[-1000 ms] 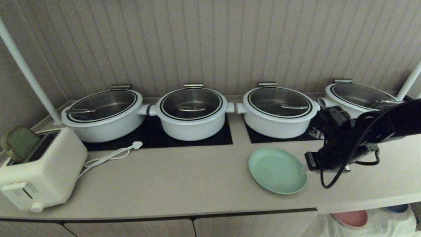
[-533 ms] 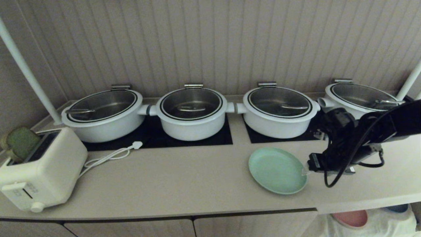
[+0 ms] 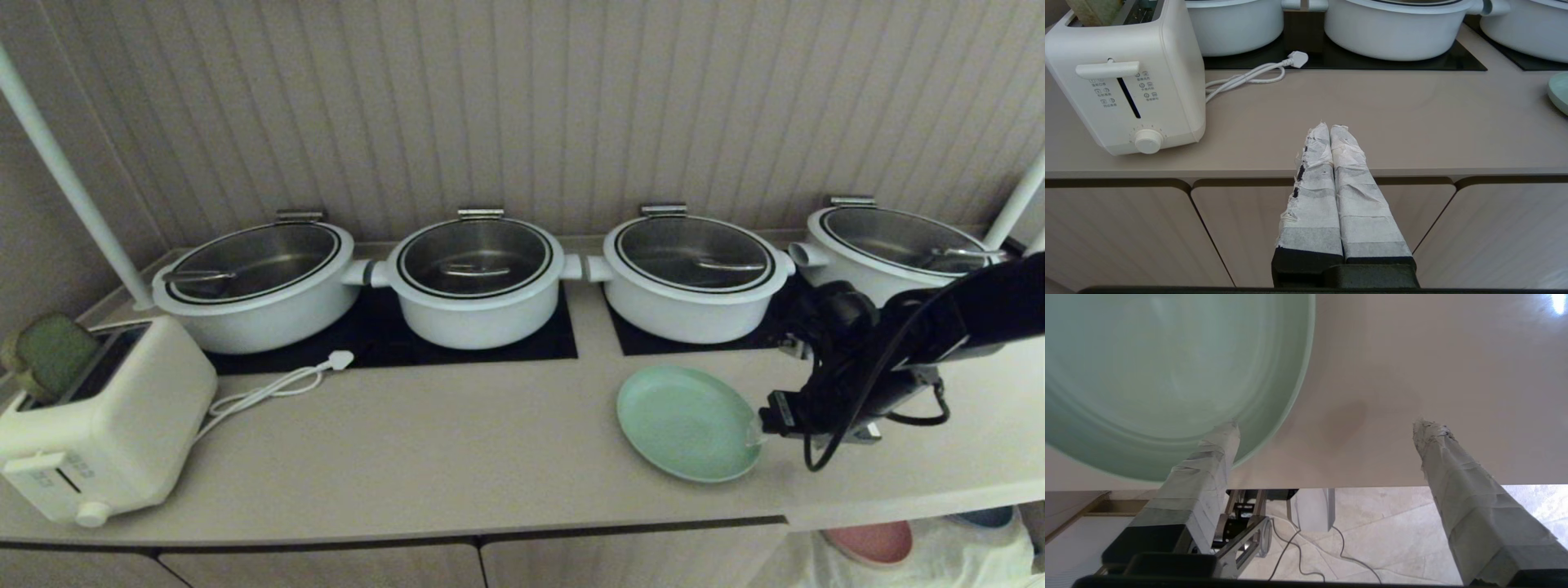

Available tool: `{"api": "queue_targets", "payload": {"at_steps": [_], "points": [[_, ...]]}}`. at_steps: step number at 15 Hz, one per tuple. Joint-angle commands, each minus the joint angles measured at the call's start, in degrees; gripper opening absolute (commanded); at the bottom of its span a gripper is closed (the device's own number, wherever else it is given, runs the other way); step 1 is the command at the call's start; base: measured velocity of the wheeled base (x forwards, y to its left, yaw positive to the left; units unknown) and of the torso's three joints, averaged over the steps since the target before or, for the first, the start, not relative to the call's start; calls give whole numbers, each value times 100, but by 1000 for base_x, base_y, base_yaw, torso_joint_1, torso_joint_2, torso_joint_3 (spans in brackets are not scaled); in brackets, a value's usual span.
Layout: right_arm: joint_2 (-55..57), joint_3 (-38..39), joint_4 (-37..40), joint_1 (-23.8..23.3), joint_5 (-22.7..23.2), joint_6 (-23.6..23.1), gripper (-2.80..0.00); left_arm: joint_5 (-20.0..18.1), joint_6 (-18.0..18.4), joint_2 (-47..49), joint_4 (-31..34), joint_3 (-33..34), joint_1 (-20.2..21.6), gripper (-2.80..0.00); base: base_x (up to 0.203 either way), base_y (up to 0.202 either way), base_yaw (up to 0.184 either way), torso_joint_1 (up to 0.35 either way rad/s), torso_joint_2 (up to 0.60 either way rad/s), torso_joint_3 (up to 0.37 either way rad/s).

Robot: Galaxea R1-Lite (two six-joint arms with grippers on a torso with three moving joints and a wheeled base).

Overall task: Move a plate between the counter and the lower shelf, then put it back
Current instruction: Pick up the plate

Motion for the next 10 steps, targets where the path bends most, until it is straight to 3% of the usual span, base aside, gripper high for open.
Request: {"api": "queue_targets", "payload": {"at_steps": [1,10], "points": [[115,-8,-7,7,0,8,0,10,-6,-2,-6,0,0,-280,0,0,0,0,0,0],[354,-87,-261,-2,-8,6,0,2,-6,-2,-6,0,0,-280,0,0,0,0,0,0]]}}
